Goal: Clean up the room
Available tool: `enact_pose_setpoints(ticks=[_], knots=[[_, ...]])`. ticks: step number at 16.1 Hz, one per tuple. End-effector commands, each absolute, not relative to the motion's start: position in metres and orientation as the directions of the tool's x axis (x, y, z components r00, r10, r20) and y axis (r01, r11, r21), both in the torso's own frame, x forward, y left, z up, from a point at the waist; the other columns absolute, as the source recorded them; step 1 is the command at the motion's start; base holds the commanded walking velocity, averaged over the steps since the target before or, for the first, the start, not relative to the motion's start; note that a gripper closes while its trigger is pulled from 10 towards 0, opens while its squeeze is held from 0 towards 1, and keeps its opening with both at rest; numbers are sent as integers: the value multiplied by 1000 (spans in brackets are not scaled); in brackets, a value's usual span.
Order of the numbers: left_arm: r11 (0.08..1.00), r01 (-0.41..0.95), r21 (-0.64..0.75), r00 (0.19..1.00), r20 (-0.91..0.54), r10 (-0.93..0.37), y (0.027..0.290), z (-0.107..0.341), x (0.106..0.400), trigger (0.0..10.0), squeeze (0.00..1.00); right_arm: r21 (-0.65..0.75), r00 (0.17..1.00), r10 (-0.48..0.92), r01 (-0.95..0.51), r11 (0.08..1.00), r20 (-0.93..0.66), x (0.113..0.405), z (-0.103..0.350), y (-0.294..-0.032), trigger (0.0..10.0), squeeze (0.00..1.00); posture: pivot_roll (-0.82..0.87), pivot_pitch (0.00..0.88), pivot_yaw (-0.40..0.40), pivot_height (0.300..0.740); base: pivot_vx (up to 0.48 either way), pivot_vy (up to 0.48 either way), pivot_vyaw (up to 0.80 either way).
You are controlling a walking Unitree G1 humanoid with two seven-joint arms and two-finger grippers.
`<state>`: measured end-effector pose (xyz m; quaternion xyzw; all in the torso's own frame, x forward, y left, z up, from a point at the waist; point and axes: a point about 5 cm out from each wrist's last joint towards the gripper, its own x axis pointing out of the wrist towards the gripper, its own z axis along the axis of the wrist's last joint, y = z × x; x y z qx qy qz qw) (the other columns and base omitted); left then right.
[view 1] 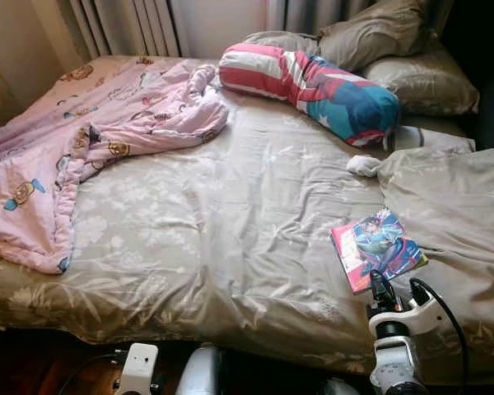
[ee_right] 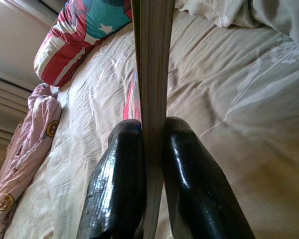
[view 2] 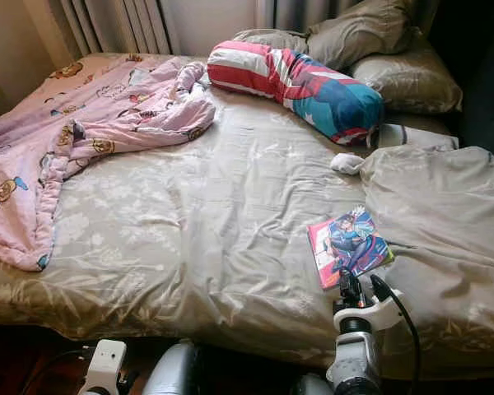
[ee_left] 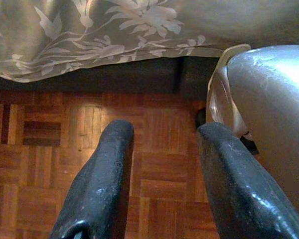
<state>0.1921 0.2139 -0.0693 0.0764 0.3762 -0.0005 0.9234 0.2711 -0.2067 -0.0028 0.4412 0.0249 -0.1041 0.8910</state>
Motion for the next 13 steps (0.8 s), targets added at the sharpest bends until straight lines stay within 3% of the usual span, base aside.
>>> enact_pose_setpoints(ticks=[1,7,13], knots=[[988,59,142,705,-706,59,216,-71,188,10000,0,776,977,-182,196,599,-106,276,4,-212,10000,0,89,79,22,636,0,0,0],[989,53,135,707,-705,58,216,-71,188,10000,0,776,976,-188,200,598,-107,276,4,-211,10000,0,88,83,24,636,0,0,0],[990,51,133,711,-701,57,216,-70,190,10000,0,777,972,-209,215,592,-109,277,5,-214,10000,0,86,87,27,636,266,0,0]])
